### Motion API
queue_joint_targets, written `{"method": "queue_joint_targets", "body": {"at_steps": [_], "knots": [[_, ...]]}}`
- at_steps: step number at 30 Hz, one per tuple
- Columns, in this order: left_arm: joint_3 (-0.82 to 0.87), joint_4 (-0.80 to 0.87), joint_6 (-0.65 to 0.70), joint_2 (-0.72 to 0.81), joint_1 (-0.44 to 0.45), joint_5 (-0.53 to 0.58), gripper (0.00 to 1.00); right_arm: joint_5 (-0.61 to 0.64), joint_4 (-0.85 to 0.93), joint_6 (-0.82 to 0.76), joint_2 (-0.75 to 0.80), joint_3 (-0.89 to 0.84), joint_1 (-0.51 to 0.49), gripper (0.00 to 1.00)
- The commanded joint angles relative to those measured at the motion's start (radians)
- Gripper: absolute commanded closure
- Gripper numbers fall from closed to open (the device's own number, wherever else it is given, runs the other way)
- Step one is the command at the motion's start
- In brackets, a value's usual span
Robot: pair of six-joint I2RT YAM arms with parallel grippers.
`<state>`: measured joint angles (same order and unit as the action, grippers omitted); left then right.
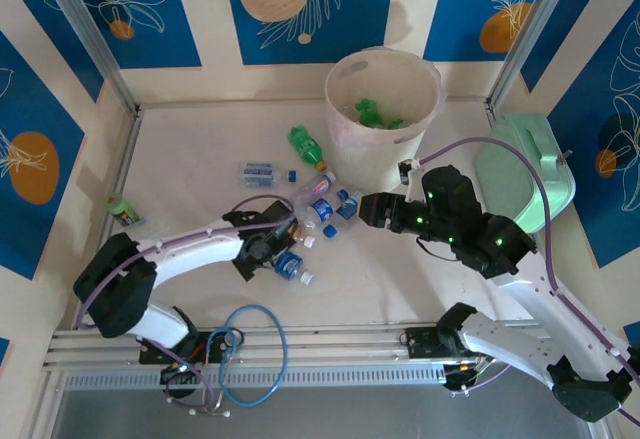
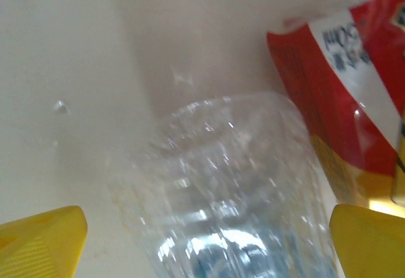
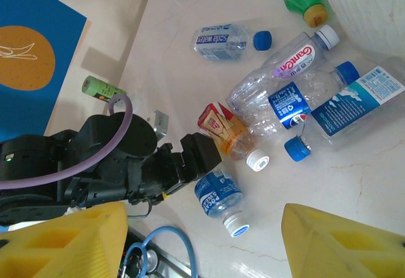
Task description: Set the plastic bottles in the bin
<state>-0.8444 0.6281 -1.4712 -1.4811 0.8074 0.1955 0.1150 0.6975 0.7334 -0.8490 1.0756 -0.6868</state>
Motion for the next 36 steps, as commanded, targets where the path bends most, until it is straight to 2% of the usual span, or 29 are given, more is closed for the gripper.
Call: {"method": "queue_joint_targets", "body": {"at_steps": [1, 7, 9, 14, 18, 26, 31, 34, 36], "knots": [[-0.022, 0.030, 0.065, -0.051, -0.010, 0.023, 0.04, -0.013, 0.009, 0.006, 0.005, 0.001, 0.004, 0.34], [-0.038, -0.018, 0.110, -0.153, -0.014, -0.015, 0.14, -0.005, 0.016, 0.016, 0.017, -0.006, 0.004, 0.35], [-0.043, -0.034, 0.124, -0.175, -0.019, -0.033, 0.21, 0.000, 0.020, 0.020, 0.027, -0.011, 0.004, 0.35], [-0.055, -0.019, 0.138, -0.147, -0.018, -0.024, 0.33, 0.006, 0.037, 0.023, 0.039, -0.011, 0.004, 0.35], [-0.058, 0.010, 0.150, -0.083, -0.014, 0.001, 0.42, 0.005, 0.030, 0.026, 0.038, -0.012, 0.003, 0.35], [-0.076, 0.074, 0.173, 0.114, -0.014, 0.025, 0.47, -0.018, -0.010, 0.026, 0.022, -0.012, -0.034, 0.35], [-0.125, 0.052, 0.245, 0.291, -0.022, 0.058, 0.48, -0.091, -0.104, 0.037, -0.015, -0.030, -0.096, 0.35], [-0.164, -0.002, 0.292, 0.354, -0.035, 0.030, 0.48, -0.162, -0.200, 0.038, -0.059, -0.038, -0.150, 0.36], [-0.173, -0.077, 0.323, 0.386, -0.042, -0.006, 0.49, -0.182, -0.250, 0.000, -0.095, -0.018, -0.228, 0.35]]}}
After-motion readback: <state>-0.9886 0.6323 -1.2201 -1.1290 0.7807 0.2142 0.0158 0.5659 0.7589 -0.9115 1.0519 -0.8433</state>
